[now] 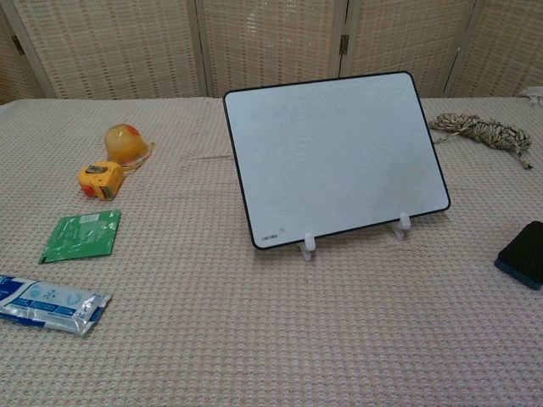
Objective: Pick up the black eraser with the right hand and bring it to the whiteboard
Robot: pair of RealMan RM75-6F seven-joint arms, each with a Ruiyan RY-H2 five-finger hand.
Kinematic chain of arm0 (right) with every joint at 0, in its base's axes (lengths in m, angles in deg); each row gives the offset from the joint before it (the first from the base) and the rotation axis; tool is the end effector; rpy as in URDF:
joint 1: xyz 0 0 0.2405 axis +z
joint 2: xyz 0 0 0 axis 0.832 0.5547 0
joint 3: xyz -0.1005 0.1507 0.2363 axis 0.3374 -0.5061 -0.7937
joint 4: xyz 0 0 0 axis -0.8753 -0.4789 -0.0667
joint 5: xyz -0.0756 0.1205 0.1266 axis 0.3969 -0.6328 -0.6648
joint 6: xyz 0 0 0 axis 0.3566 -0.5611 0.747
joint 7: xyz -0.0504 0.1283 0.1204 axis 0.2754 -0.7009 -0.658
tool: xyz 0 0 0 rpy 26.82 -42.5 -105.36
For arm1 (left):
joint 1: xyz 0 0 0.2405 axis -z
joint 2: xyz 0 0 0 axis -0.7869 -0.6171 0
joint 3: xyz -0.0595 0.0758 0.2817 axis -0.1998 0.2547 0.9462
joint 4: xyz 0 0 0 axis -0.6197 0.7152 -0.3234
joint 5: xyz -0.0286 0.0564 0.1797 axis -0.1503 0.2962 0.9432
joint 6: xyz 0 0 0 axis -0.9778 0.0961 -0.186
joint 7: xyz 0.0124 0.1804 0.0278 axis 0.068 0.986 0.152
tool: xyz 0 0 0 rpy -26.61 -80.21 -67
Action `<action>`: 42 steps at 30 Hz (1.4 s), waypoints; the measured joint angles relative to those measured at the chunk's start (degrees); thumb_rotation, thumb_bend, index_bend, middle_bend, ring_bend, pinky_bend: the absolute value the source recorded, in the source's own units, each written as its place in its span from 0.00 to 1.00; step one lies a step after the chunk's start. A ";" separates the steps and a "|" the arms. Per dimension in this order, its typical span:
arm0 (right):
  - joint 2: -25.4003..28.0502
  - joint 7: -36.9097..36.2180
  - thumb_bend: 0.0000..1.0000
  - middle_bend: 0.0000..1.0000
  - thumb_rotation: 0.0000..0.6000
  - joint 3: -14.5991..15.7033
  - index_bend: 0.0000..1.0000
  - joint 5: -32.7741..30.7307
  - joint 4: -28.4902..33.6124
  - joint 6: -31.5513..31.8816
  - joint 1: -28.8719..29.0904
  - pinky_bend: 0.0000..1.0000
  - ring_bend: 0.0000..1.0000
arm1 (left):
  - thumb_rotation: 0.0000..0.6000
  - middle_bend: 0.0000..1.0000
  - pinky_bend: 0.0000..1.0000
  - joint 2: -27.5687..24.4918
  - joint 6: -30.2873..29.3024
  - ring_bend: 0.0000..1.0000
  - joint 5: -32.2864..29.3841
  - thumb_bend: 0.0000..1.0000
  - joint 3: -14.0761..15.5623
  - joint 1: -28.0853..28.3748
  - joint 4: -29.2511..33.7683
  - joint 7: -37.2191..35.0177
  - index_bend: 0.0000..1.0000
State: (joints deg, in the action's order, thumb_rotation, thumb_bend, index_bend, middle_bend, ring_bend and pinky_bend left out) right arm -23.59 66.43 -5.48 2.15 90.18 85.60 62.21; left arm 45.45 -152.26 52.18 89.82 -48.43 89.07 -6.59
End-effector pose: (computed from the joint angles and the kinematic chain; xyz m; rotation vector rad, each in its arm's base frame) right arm -0.3218 -0.2095 0.1667 1.5635 -0.9625 0.7546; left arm -0.3236 0.1933 0.1734 -1.5739 -0.7789 -0.8363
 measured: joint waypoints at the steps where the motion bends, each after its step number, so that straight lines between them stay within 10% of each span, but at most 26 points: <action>1: 0.04 -0.04 0.31 0.00 1.00 0.06 0.00 0.09 0.02 0.02 -0.01 0.00 0.00 | 1.00 0.04 0.00 0.04 0.11 0.03 -0.02 0.21 0.03 0.03 0.02 0.18 0.00; 23: -3.61 11.19 0.31 0.00 1.00 -2.07 0.01 -7.42 -7.20 -18.73 11.52 0.00 0.00 | 1.00 0.04 0.00 0.04 1.05 0.04 -0.63 0.21 -0.21 0.49 -0.09 -0.66 0.00; 42: -9.53 17.29 0.31 0.00 1.00 -1.18 0.23 -11.21 -13.01 -22.78 15.75 0.00 0.00 | 1.00 0.04 0.00 -0.32 0.25 0.04 -0.10 0.21 -0.07 0.30 -0.14 -1.78 0.00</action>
State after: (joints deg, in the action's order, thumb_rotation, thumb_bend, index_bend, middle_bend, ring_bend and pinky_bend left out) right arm -33.12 83.72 -6.67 -9.07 77.17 62.83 77.96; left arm 45.13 -152.00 52.08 89.75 -48.12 88.93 -8.37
